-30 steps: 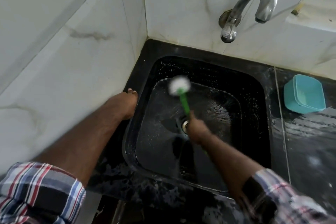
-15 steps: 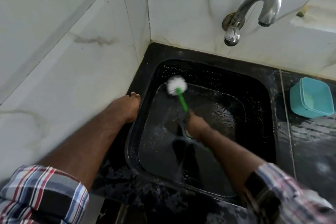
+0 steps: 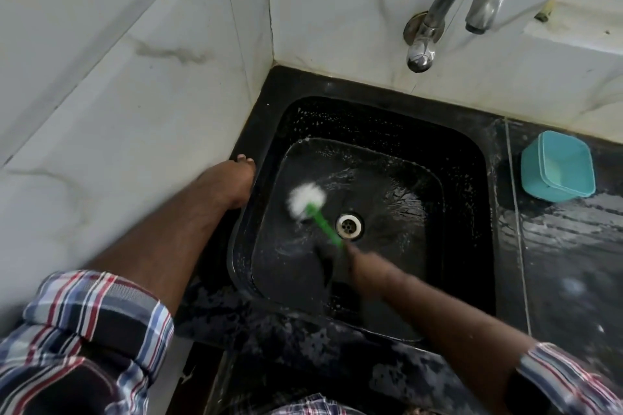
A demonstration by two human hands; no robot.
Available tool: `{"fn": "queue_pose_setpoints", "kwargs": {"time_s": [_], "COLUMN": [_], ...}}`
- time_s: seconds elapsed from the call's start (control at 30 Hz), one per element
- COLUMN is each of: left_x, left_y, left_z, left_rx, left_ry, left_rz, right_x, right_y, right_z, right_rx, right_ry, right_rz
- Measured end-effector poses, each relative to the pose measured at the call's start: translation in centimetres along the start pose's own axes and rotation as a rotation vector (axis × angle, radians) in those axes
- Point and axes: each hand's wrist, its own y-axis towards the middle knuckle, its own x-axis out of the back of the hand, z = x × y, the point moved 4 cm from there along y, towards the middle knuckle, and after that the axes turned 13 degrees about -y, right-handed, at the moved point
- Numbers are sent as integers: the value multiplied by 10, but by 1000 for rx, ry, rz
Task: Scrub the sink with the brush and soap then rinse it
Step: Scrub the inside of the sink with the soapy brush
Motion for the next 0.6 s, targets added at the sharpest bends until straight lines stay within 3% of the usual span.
{"fn": "queue_pose_setpoints", "kwargs": {"time_s": [0.1, 0.2, 0.27, 0.43, 0.6], "left_x": [0, 0, 0, -5, -7], "left_y": [-1, 1, 3, 7, 8], "left_z": [-2, -1, 0, 6, 2], "left_rx": [-8, 8, 13, 11, 9], "left_ry": [3, 3, 8, 18, 23], "left_rz": [-8, 6, 9, -3, -7], "right_x": [-18, 8, 26, 63, 102], "right_y": [-20, -8, -5, 11, 31], "right_z": [-18, -107, -119, -36, -31], "right_rx": [47, -262, -375, -113, -117], "right_ry": [-151, -100, 60, 191, -152], "right_rz": [56, 22, -62, -257, -327]}}
